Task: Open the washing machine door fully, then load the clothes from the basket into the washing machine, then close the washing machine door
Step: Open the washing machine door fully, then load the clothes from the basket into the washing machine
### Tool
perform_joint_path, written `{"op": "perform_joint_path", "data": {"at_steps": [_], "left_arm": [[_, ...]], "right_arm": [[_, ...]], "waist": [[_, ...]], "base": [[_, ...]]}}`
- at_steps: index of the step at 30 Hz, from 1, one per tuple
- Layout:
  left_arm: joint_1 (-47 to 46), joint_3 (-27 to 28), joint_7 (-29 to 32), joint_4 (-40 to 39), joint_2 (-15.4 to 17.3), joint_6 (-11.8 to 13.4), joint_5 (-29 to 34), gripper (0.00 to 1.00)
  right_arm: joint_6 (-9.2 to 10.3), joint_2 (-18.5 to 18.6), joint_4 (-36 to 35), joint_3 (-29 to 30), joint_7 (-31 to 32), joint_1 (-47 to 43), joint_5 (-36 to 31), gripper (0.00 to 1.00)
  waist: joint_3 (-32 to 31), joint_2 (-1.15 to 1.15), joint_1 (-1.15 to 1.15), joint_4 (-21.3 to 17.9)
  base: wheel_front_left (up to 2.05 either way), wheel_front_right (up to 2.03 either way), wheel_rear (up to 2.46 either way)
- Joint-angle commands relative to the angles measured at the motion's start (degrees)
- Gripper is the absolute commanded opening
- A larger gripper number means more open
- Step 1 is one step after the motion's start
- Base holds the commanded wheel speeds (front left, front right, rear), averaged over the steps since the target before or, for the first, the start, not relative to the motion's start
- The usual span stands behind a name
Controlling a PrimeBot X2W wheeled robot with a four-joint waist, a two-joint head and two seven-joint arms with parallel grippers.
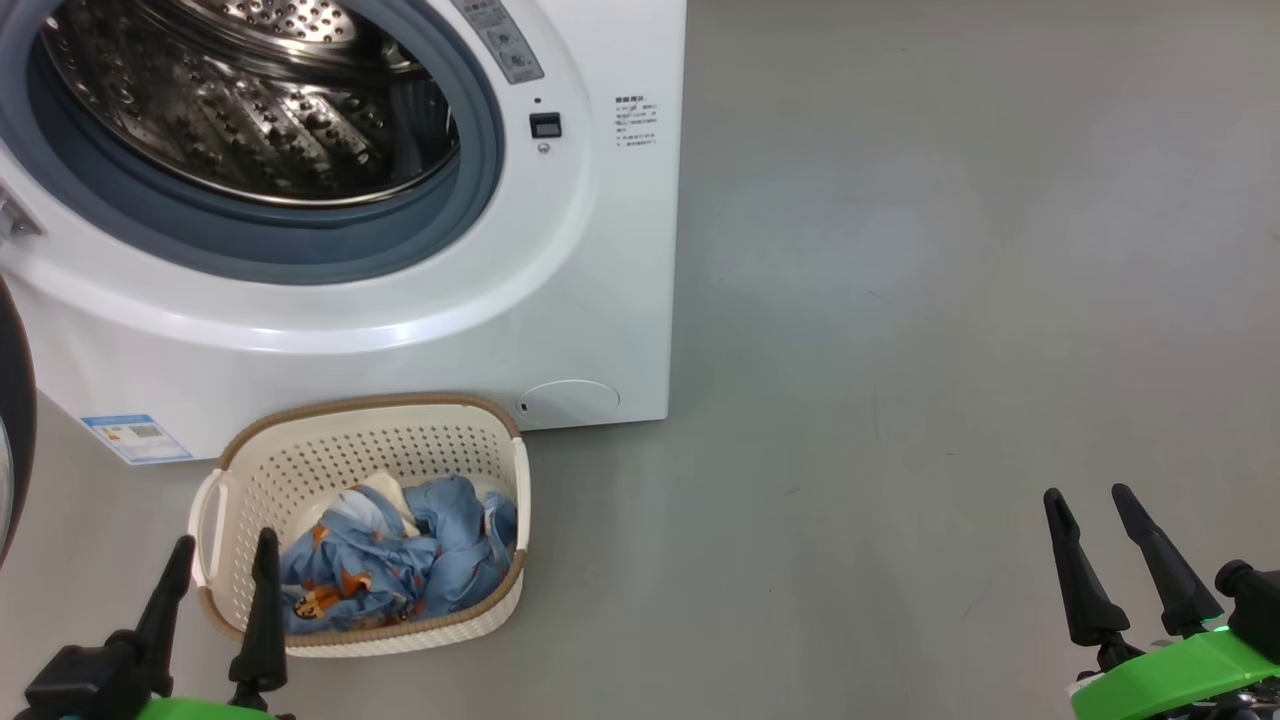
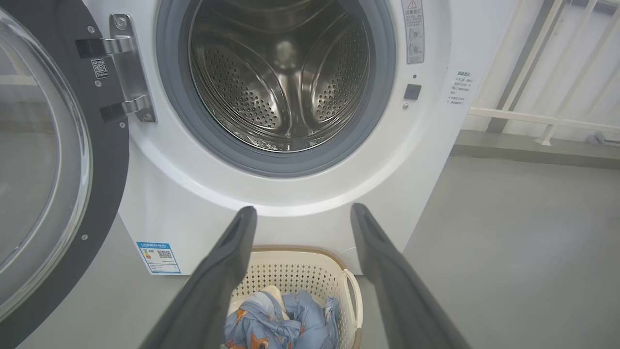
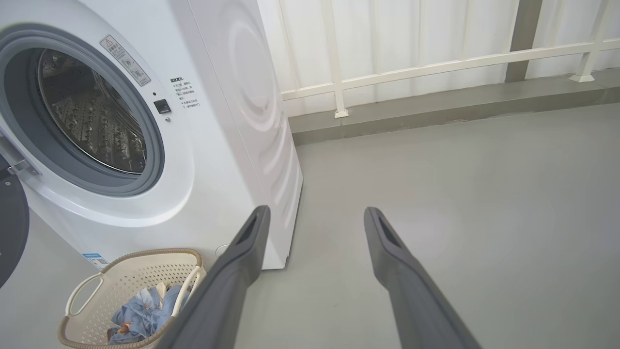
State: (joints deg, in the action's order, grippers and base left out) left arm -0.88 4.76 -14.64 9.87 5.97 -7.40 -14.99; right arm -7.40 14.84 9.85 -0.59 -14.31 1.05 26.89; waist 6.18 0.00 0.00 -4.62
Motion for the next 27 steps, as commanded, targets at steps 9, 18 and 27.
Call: {"op": "perform_joint_path", "data": {"at_steps": [9,18,27], "left_arm": [[-1.8,0.8,-0.4,-1.4,2.4,-0.1,-0.8,1.00],[-2.5,0.3,-0.4,-1.6,3.0,-0.1,-0.6,1.00],[-3.4,-1.0,-0.4,-1.1,2.9,-0.1,0.3,1.00]], "right_arm": [[-0.09,0.8,-1.6,-0.8,-0.7,0.5,-0.3,1.00],[-0.09,0.6,-1.6,-0.9,-0.7,1.0,-0.3,1.00],[-0.09,0.4,-1.6,-1.1,-0.7,1.3,-0.2,1.00]], "waist": [[0.5,0.00,0.00,0.4],[1.3,0.00,0.00,0.4],[1.5,0.00,0.00,0.5]], "base": [[0.20,-0.94,0.74],[0.11,-1.77,1.65],[0.08,-0.75,0.66]]}}
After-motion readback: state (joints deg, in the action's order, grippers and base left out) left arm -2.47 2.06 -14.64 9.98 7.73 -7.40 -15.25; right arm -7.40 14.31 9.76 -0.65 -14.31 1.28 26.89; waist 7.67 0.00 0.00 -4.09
